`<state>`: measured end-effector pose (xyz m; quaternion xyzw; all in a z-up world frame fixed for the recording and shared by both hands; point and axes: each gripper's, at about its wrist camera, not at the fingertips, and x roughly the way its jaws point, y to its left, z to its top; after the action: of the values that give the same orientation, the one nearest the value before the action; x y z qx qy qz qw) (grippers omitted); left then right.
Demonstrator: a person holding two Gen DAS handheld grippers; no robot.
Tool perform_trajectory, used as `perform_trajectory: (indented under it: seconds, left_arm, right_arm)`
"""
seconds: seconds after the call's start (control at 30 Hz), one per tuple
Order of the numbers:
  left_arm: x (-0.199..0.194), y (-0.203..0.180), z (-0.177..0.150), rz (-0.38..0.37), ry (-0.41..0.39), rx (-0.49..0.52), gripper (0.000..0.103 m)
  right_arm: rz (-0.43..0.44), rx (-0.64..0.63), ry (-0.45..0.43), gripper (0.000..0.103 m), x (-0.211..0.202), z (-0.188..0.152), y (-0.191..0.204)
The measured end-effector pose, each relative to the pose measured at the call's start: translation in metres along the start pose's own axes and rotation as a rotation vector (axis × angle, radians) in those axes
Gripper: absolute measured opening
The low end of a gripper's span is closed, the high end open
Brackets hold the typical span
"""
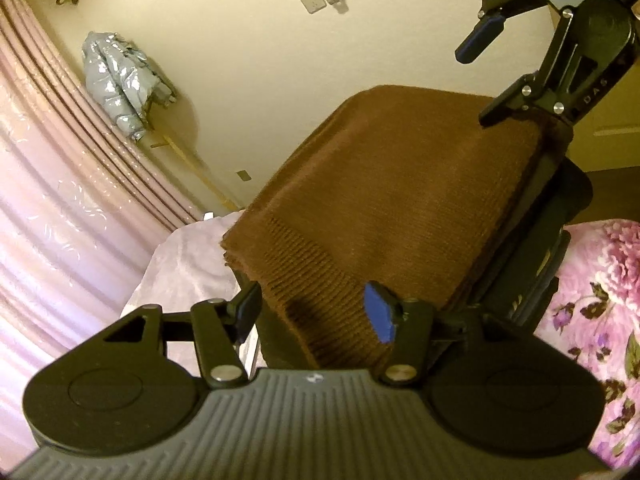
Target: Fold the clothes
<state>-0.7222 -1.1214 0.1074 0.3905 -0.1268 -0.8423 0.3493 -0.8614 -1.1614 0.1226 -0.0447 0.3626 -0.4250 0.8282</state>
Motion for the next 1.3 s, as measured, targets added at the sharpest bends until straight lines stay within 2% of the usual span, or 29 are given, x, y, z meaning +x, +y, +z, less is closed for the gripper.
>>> perform_trajectory:
  seconds: [0.1,0.13,0.17,0.2,0.23,0.33,0.43,0.6,0.7,0.8,0.9,1.13,1.23,1.3]
  left_arm:
    - [-0.008,0.003,0.004,0.028,-0.022,-0.049,0.058]
    - [-0.012,0.005,0.004,0.041,-0.034,-0.075,0.066]
    - [-0.017,0.006,0.005,0.053,-0.045,-0.101,0.072]
    - [-0.021,0.008,0.006,0.066,-0.056,-0.127,0.079]
    - [-0.025,0.008,0.005,0.083,-0.061,-0.156,0.087]
    - [-0.035,0.002,0.001,0.120,-0.044,-0.250,0.102]
    - [-0.039,-0.007,-0.007,0.131,0.013,-0.340,0.102]
    - [-0.045,-0.023,-0.019,0.130,0.090,-0.503,0.102]
    - [-0.051,-0.032,-0.027,0.144,0.114,-0.574,0.102]
    - [-0.062,-0.040,-0.031,0.138,0.103,-0.637,0.102]
    - [-0.070,-0.042,-0.033,0.099,0.106,-0.702,0.102]
    - [-0.104,-0.067,-0.050,-0.045,0.100,-0.657,0.099]
    - [-0.128,-0.076,-0.062,-0.077,0.083,-0.666,0.099]
    - [-0.146,-0.083,-0.070,-0.071,0.100,-0.665,0.099]
  right_arm:
    - [-0.019,0.055,-0.048,0.069,-0.009,0.004,-0.009]
    - [-0.025,0.076,-0.069,0.078,-0.013,0.004,-0.011]
    - [-0.031,0.097,-0.088,0.093,-0.017,0.004,-0.013]
    - [-0.037,0.123,-0.106,0.097,-0.022,0.002,-0.012]
    - [-0.038,0.153,-0.123,0.098,-0.027,-0.002,-0.010]
    - [-0.025,0.206,-0.132,0.098,-0.037,-0.012,-0.003]
    - [-0.013,0.273,-0.118,0.102,-0.043,-0.024,0.003]
    - [-0.017,0.423,-0.107,0.103,-0.055,-0.039,0.006]
    - [-0.040,0.495,-0.086,0.103,-0.067,-0.048,0.008]
    - [-0.061,0.539,-0.042,0.103,-0.077,-0.056,0.014]
    - [-0.092,0.591,-0.014,0.103,-0.098,-0.062,0.020]
    - [-0.202,0.666,0.039,0.103,-0.149,-0.065,0.063]
    - [-0.223,0.716,0.065,0.103,-0.166,-0.064,0.091]
    - [-0.230,0.752,0.086,0.103,-0.178,-0.065,0.111]
